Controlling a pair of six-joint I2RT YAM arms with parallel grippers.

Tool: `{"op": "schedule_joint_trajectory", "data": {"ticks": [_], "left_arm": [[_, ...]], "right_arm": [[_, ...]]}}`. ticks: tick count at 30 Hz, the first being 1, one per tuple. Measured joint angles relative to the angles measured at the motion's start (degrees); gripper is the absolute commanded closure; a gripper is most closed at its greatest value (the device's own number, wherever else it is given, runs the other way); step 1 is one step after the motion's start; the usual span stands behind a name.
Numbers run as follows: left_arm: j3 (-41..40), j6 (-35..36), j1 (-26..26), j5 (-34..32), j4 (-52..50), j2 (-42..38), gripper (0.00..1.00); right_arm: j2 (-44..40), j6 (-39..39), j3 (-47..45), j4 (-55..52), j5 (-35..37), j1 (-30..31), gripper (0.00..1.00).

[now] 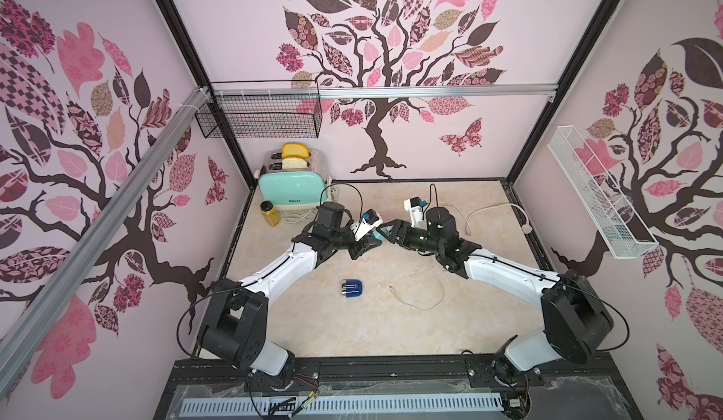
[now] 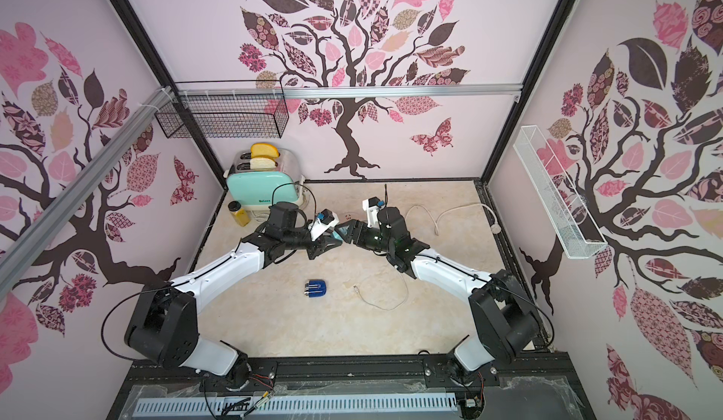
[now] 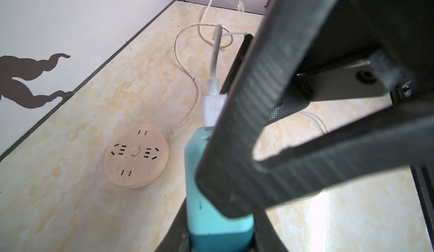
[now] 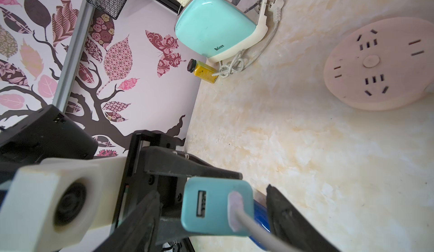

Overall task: Charge the electric shaver
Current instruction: Insert the plug into the socket.

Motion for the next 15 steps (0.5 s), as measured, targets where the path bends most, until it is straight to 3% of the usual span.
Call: {"op": "schedule_joint_trajectory", "data": {"ticks": [11, 15], "left_arm": [[1.66, -1.92, 0.0, 1.55, 0.44, 1.03, 1.0], [1.68, -2.69, 0.0, 2.23, 0.42, 1.05, 1.0]], "right_arm": [[0.72, 0.94, -0.07, 1.99, 0.98, 0.0, 0.4], [0.81, 1.27, -0.07, 2.62, 1.16, 0.0, 0.52]]}}
